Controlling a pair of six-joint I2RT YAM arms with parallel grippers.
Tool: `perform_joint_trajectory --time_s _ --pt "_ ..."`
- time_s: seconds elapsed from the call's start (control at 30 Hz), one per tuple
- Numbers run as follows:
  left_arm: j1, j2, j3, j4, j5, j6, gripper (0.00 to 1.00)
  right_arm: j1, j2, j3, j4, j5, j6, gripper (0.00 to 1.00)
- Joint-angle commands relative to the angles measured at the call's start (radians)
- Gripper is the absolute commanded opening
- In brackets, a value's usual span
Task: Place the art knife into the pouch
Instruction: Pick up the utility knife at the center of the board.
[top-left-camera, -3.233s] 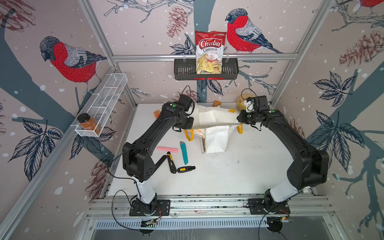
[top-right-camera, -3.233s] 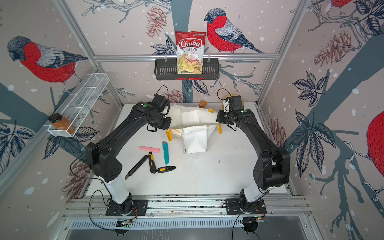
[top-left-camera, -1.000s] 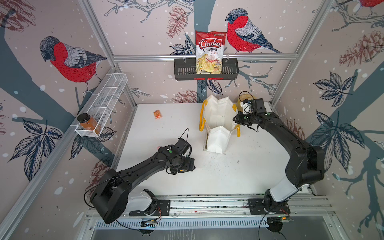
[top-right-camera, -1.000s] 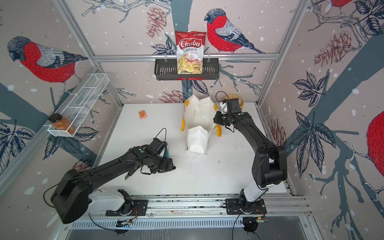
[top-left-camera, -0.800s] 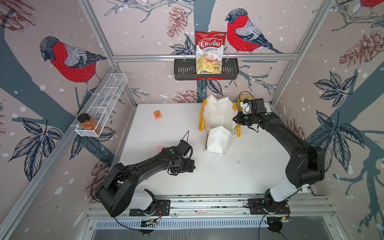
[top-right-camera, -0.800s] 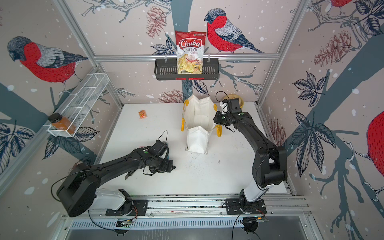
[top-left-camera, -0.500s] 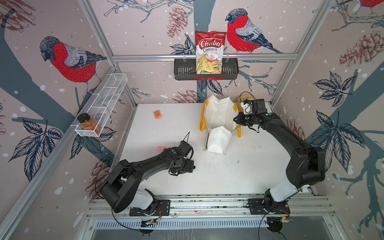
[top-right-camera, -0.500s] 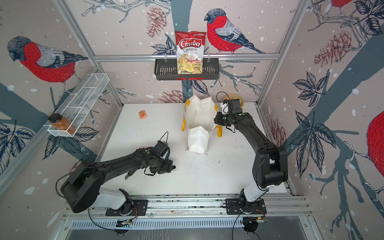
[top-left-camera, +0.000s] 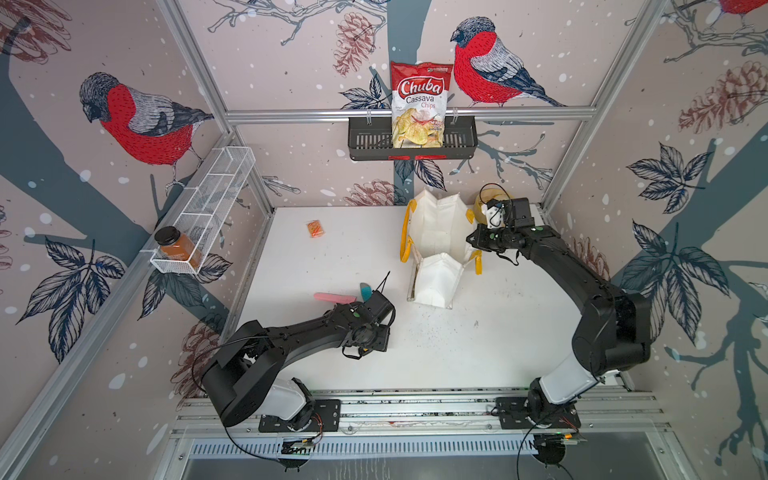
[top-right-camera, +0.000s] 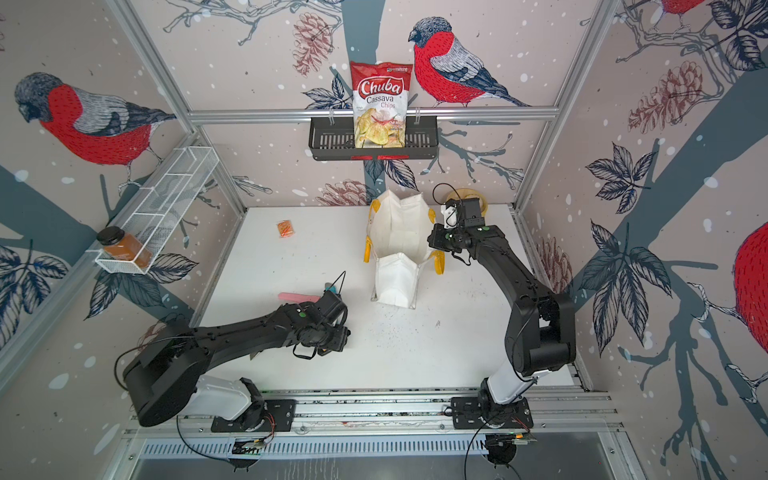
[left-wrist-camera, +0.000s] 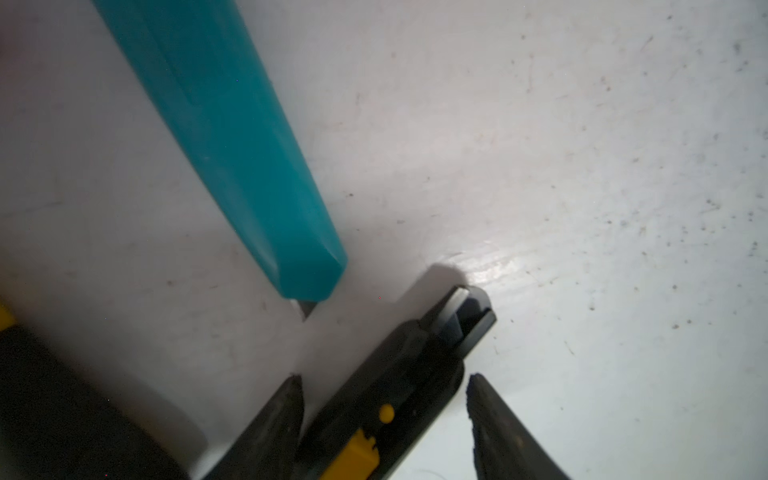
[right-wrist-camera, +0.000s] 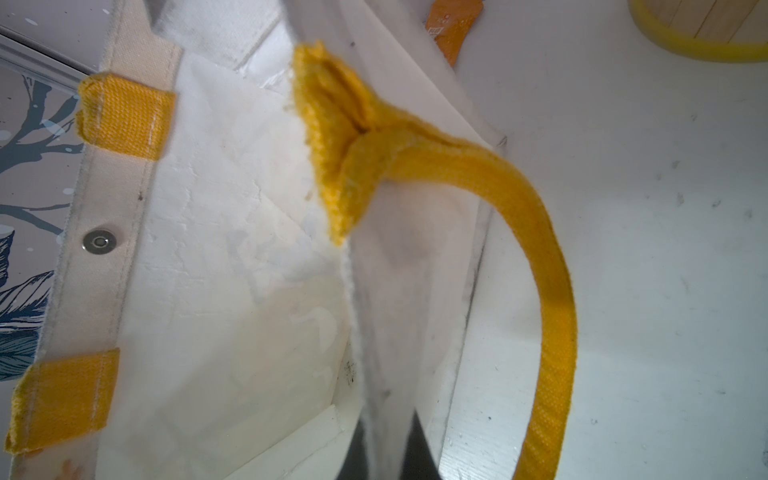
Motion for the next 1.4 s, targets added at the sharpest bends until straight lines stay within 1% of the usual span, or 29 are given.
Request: perform_joint_trajectory --time_s 0.0,0.23,0.4,0.53,0.73,0.93,1.13,1.2,1.3,1.37 --pt "-0.028 0.007 -0.029 -0.061 0.079 -0.067 0.62 -0.001 -0.003 -0.001 0.026 -0.017 -0.005 0.0" --pt "-0.064 -0.021 -0.092 -0.04 0.079 -0.146 0.62 0.003 -0.003 -0.002 0.026 -0.015 -0.006 0.0" --pt "-0.085 -0.02 -0.11 -0.046 0.058 -0.169 0.57 0.004 -0.004 -0.006 0.028 -0.018 -0.005 0.0" --pt "-0.12 -0.004 -0.118 -0.061 0.029 -0.194 0.53 0.009 -0.01 -0.008 0.026 -0.015 -0.008 0.0" --pt "-0.181 0.004 -0.139 -0.06 0.056 -0.237 0.47 0.009 -0.013 -0.016 0.029 -0.014 -0.007 0.0" --pt "-0.252 -0.016 -0.153 -0.093 0.073 -0.293 0.48 0.009 -0.018 -0.024 0.036 -0.016 -0.005 0.0" --pt "-0.268 -0.042 -0.18 -0.088 0.081 -0.33 0.46 0.01 -0.016 -0.029 0.04 -0.021 -0.004 0.0" --pt "-0.271 -0.038 -0.182 -0.091 0.082 -0.333 0.42 0.01 -0.014 -0.027 0.04 -0.024 -0.005 0.0" --pt "-0.275 -0.039 -0.193 -0.082 0.088 -0.337 0.4 0.01 -0.015 -0.026 0.043 -0.029 -0.004 0.0" --pt "-0.277 -0.041 -0.203 -0.073 0.098 -0.342 0.37 0.01 -0.015 -0.027 0.043 -0.029 -0.004 0.0"
